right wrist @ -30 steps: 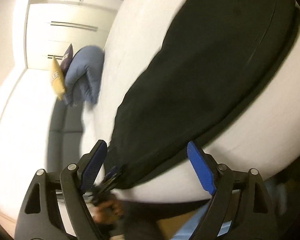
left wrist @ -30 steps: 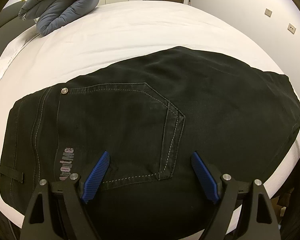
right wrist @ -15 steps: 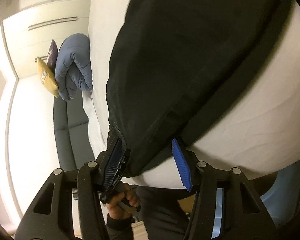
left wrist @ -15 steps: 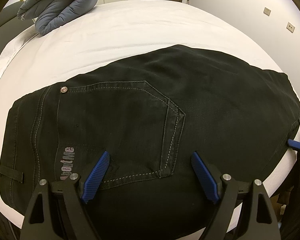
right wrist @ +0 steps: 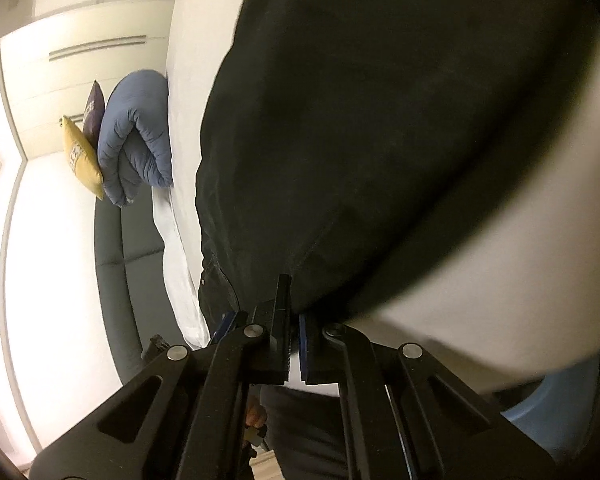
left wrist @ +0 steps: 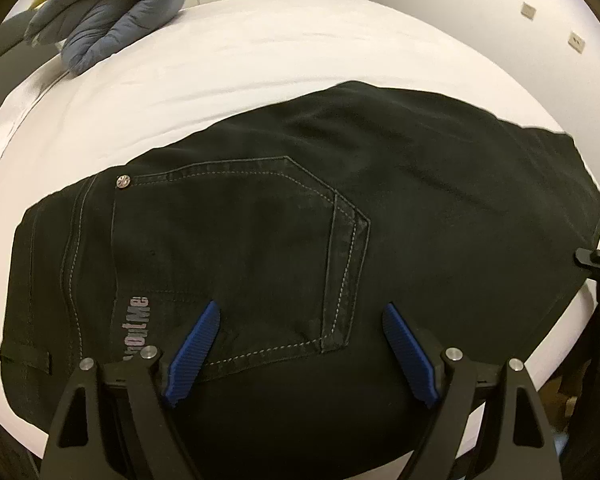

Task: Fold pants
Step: 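Pull the held edge outward with the right gripper to straighten the jeans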

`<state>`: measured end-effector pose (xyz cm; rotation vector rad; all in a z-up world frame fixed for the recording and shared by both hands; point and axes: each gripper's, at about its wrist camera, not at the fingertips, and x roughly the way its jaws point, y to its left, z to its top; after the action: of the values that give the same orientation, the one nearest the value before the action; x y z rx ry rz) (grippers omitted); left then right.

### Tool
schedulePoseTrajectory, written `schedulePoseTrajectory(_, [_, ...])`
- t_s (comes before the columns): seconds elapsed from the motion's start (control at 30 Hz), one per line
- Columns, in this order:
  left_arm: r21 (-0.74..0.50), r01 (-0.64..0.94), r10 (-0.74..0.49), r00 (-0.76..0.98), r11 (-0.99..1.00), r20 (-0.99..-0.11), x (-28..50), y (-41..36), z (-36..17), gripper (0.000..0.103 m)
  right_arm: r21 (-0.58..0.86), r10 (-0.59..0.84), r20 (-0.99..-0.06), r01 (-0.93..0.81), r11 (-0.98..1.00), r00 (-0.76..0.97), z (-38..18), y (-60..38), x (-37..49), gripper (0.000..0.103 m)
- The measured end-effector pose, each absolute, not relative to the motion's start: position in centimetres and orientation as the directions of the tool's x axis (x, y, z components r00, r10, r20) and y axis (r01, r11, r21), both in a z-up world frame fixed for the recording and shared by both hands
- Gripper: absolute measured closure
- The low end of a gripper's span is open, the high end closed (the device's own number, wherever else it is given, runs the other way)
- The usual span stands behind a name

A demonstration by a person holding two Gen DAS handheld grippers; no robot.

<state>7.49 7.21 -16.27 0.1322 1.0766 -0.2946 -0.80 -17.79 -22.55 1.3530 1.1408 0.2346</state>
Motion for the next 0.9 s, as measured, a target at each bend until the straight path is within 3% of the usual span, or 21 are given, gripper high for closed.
schedulePoseTrajectory(0.33, [-0.038, 0.289, -0.168, 0.439, 0.956, -0.882, 7.0, 7.3, -15.6, 0.018, 0.842, 0.721, -0.504, 0.458, 0.287, 0.475, -23.8, -17.1, 0.5, 0.099])
schedulePoseTrajectory(0.4, [-0.036, 0.286, -0.167, 0.449, 0.958, -0.878, 6.5, 7.1, -15.0, 0.018, 0.826, 0.709, -0.53, 0.472, 0.308, 0.464, -23.0, -17.0, 0.3, 0.091])
schedulePoseTrajectory(0.47, [-0.034, 0.291, -0.173, 0.469, 0.956, -0.866, 6.1, 6.6, -14.2, 0.018, 0.8, 0.694, -0.578, 0.467, 0.377, 0.43, -21.3, -16.8, -0.2, 0.067])
schedulePoseTrajectory(0.53, [-0.046, 0.286, -0.185, 0.481, 0.957, -0.857, 6.1, 6.1, -13.7, 0.018, 0.783, 0.659, -0.613, 0.448, 0.432, 0.436, -19.3, -17.2, -1.0, 0.051])
schedulePoseTrajectory(0.63, [-0.083, 0.277, -0.214, 0.487, 0.957, -0.847, 7.1, 5.0, -13.5, 0.018, 0.779, 0.609, -0.627, 0.396, 0.486, 0.486, -16.4, -18.4, -0.8, 0.051])
schedulePoseTrajectory(0.7, [-0.097, 0.279, -0.228, 0.485, 0.955, -0.845, 8.0, 4.1, -14.0, 0.018, 0.805, 0.608, -0.59, 0.325, 0.496, 0.532, -15.1, -19.2, 0.3, 0.051])
schedulePoseTrajectory(0.83, [-0.087, 0.27, -0.207, 0.456, 0.959, -0.865, 9.3, 2.7, -16.6, 0.016, 0.827, 0.639, -0.562, 0.342, 0.446, 0.526, -17.9, -20.7, 3.1, 0.051])
schedulePoseTrajectory(0.9, [-0.081, 0.276, -0.205, 0.457, 0.958, -0.866, 9.1, 2.7, -16.4, 0.016, 0.791, 0.603, -0.611, 0.387, 0.473, 0.513, -20.3, -22.6, 3.7, 0.081])
